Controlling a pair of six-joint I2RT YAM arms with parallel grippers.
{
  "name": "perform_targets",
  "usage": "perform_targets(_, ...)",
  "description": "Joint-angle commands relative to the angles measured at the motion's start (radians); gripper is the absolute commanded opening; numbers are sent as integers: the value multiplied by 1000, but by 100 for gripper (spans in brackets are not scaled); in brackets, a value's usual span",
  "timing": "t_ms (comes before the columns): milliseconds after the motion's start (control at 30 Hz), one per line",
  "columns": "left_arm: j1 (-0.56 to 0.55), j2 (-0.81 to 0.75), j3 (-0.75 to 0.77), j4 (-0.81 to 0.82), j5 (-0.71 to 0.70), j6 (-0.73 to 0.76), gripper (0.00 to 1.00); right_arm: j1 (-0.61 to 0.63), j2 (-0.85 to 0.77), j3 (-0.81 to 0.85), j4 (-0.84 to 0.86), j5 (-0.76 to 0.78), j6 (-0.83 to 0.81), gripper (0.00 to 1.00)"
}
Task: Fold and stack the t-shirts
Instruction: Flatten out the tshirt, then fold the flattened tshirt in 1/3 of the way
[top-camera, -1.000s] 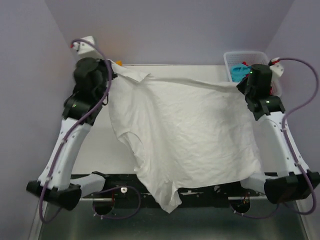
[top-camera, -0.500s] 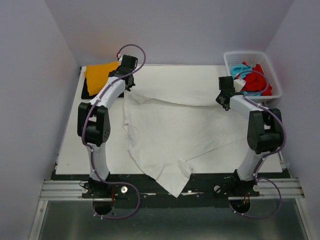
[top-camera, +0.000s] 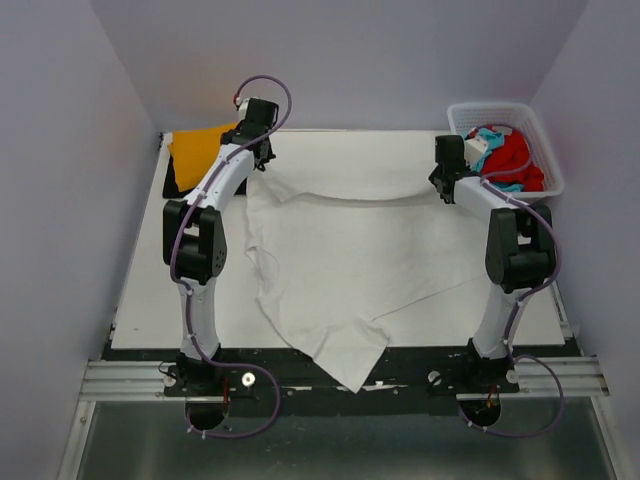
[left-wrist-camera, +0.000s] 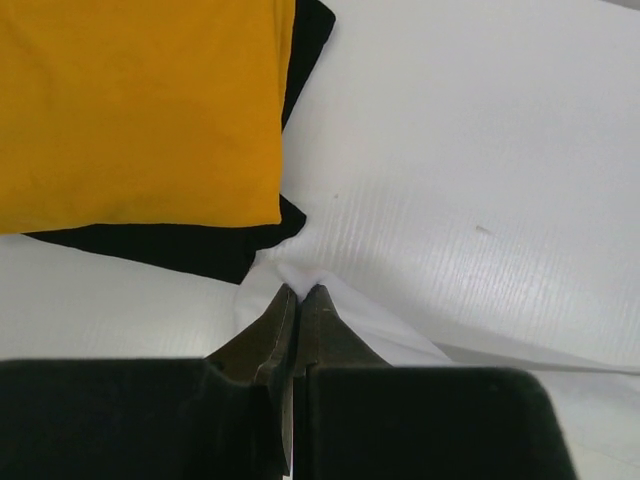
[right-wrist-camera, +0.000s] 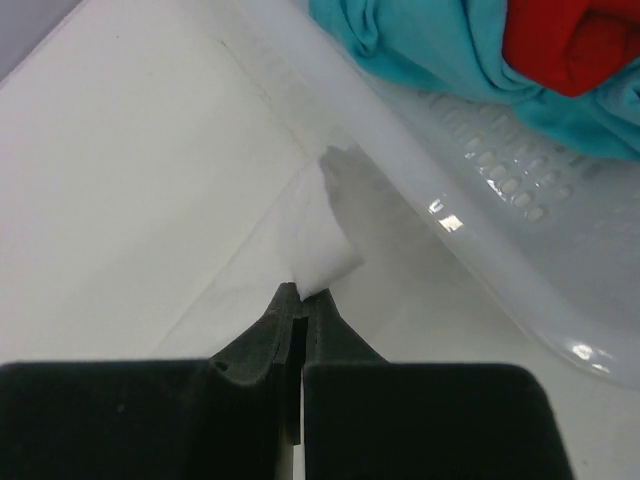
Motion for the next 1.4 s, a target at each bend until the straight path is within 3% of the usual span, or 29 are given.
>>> perform_targets(0,12,74,101,-86,33,-73,0,-6,83,93,9,76,-37,1)
perform_targets(167,12,48,56,-100,35,-112,0,-6,155,172,-15,95,-58,1)
perform_targets(633,-17,-356,-476,-60,55,-362,0,-6,178,247,-71,115,-124,2)
perform_targets(867,-99,-562,-697,-76,32,-528,0,-6,167,268,-123,92,-152,2)
perform_targets(1167,-230,-714,-839,-177,-58,-721,0,-6,141,275,-188,79,-182,2)
perform_targets(1367,-288,-779,-909,-188,-45,-793,0,-6,136,276,-218,87,-202,3)
